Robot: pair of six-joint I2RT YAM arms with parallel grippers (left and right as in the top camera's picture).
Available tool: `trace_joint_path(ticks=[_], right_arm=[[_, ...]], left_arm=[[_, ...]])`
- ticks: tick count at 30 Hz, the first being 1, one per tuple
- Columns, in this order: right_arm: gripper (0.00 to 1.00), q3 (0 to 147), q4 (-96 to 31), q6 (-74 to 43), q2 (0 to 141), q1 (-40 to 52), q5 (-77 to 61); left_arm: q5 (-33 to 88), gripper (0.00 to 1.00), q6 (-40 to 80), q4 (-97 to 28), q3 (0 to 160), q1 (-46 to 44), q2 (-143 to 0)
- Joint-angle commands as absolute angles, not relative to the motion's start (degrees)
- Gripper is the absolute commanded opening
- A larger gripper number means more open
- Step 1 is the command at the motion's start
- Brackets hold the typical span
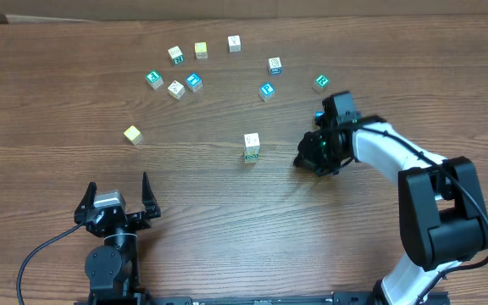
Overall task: Form a tower
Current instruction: 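Raise the right gripper off the stack and swing it right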
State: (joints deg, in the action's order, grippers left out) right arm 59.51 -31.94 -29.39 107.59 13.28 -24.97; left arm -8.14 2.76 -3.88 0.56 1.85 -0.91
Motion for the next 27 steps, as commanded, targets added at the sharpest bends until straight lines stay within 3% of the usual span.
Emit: trace_joint_path(ticks=[1,27], right_arm=[[0.04,55.68,-25.78,-31.75,105.75,13.76,-32.42],[0.04,54.72,-11.0,-32.58,105.78,19.66,-30.74]], left_arm=[[-7.9,1.0,1.67,-3.86,0.34,1.48,-0.25],[-7.9,1.0,1.69,-3.86,0.36,1.48,-0.25]])
